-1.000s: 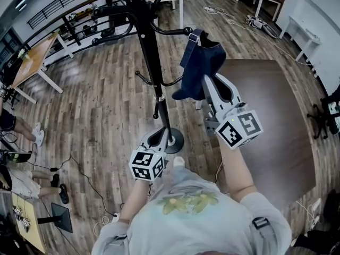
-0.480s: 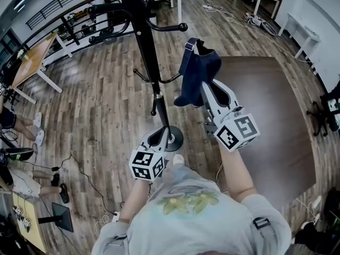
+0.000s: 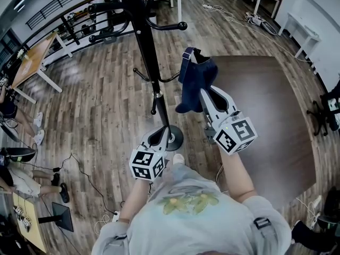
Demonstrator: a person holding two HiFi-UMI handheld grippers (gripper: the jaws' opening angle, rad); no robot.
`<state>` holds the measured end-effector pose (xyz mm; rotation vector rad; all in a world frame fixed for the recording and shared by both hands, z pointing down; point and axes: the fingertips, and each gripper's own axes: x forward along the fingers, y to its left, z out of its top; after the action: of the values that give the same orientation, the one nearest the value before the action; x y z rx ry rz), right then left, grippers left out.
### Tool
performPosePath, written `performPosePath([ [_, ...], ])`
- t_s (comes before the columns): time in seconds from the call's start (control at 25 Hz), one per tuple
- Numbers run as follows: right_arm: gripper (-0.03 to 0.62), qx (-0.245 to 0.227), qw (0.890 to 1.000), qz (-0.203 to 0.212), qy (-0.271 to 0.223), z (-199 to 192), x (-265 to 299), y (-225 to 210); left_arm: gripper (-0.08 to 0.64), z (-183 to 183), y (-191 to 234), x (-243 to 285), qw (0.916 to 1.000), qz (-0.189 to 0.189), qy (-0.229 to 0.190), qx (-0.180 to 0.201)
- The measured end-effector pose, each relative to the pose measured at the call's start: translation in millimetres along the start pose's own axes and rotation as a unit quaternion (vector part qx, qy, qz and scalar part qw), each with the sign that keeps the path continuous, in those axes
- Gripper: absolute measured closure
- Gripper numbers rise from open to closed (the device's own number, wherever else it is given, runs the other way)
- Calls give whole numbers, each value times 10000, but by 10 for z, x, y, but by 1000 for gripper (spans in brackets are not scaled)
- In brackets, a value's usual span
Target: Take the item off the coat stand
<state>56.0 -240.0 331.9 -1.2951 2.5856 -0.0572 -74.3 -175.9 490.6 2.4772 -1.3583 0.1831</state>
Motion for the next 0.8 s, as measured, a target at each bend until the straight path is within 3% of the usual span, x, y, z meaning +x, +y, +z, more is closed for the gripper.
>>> performPosePath([
  [0.8,537,11,9985,41,540,-377,-152,19,544,-37,21,12,9999,-55,108,-75],
])
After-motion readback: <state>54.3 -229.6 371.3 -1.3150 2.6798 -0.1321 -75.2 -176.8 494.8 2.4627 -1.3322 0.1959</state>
